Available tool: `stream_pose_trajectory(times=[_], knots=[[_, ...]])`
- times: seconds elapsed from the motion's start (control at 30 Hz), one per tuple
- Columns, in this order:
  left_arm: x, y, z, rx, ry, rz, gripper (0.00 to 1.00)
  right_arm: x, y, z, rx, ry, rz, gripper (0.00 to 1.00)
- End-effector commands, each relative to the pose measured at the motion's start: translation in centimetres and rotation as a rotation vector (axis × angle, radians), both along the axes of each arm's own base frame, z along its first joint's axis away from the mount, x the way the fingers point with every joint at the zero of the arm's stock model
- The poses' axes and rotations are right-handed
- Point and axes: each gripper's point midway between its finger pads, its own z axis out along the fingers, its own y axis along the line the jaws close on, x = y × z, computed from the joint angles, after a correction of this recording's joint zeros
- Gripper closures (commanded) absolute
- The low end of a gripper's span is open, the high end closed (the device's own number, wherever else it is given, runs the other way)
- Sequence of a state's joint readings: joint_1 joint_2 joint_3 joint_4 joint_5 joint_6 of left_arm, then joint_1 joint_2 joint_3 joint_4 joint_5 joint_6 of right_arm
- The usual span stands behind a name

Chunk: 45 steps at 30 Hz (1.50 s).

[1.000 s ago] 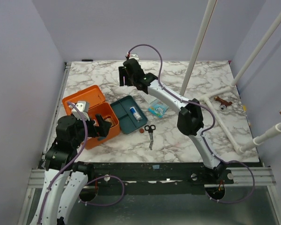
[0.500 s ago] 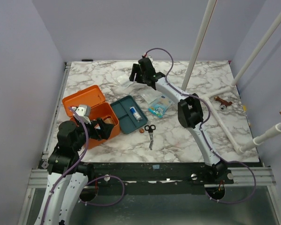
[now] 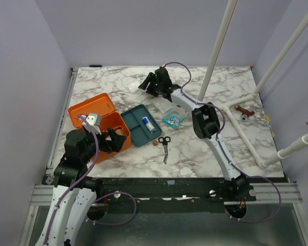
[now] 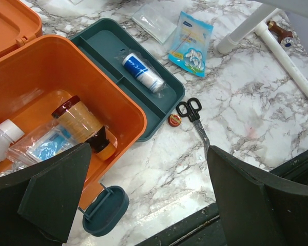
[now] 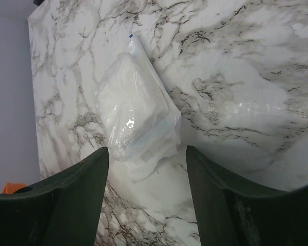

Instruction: Organize the medicine kit

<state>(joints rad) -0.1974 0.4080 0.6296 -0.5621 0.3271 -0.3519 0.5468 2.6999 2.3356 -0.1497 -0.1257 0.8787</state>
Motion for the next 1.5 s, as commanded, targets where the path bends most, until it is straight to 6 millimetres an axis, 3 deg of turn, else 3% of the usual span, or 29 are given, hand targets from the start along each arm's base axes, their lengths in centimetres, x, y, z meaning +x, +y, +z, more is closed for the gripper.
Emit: stream_pose_trajectory(times=[0.0,0.17,0.4,0.53,0.7,0.83,0.97,1.13,1.47], knots=[[0.1,-0.5,0.4,-0.015,-0.015,-0.028,0.01,-0.1,-0.1,-3.5,0.055,0.087,-0.028,0.37],[0.1,-0.5,0.3,-0.015,-0.011,-0.028,0.01,0.0,0.0,-4.6,0.098,0.126,-0.062,0.43],[0.1,-0.5,0.3,-0.013,-0.012,-0.029,0.01,0.3,0.0,-6.2,0.146,0.170,-0.104,0.59],[0.1,-0.6,0.3,-0.012,-0.011,-0.031,0.01,0.4,0.0,-6.4,0.163,0.176,-0.118,0.72],[0.2,-0.5,0.3,-0.010,-0.010,-0.028,0.02,0.7,-0.2,-6.6,0.180,0.183,-0.131,0.99],[0.2,-0.5,0.2,-0.009,-0.009,-0.027,0.02,0.6,-0.5,-6.4,0.193,0.190,-0.131,0.99],[0.2,-0.4,0.2,-0.008,-0.008,-0.025,0.01,0.7,-0.7,-4.4,0.234,0.146,-0.119,0.99],[0.2,-0.4,0.2,-0.006,-0.007,-0.021,0.02,0.1,-0.9,-0.3,0.274,0.081,-0.095,0.99],[0.1,-0.2,0.2,-0.002,-0.009,-0.012,0.01,-2.8,-2.1,5.8,0.337,0.008,-0.059,0.99]])
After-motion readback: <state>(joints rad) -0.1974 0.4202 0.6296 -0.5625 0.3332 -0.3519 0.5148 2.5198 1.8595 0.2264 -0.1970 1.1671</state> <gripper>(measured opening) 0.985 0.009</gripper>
